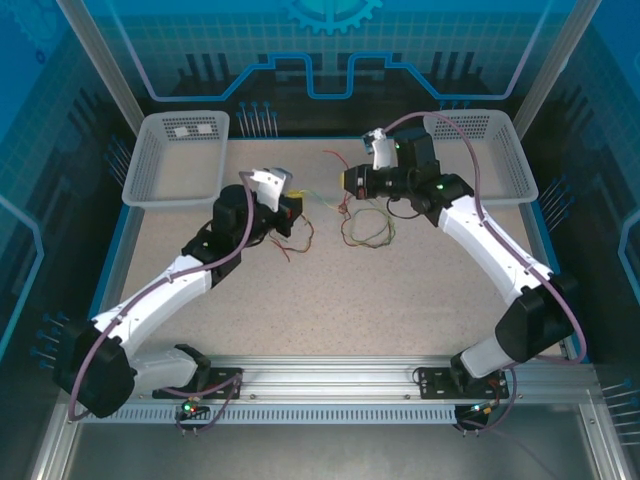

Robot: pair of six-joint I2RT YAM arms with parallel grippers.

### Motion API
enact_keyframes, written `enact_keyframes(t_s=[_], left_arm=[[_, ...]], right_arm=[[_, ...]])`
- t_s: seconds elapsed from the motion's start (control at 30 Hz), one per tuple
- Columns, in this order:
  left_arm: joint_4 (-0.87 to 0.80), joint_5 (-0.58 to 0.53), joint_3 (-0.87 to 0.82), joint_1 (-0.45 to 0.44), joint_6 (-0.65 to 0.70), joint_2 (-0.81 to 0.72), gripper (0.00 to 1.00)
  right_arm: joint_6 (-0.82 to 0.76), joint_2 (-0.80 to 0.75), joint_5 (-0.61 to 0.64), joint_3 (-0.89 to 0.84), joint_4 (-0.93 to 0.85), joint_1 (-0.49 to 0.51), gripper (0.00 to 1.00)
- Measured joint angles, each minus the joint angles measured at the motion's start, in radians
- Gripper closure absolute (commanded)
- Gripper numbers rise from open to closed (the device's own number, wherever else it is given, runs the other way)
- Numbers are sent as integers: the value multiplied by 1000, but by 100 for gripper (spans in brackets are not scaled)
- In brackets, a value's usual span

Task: Untangle the cables

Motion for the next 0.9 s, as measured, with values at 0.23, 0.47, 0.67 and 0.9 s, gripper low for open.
enact_keyframes(t_s=[0.23,0.47,0.67,0.9], left_arm=[[53,-82,-107,25,-19,-61,100],[99,-161,-123,72,-43,-106,100],[103,-178,-144,121,-65,-140,100],[102,-179,-149,150,-87,-161,100]], right_arm=[[20,-94,78,-105,24,-65,100],[46,-177,89,-146,36,-152,100],[58,-241,94,-190,35,-218,100],[72,-291,78,-222,29,-293,100]])
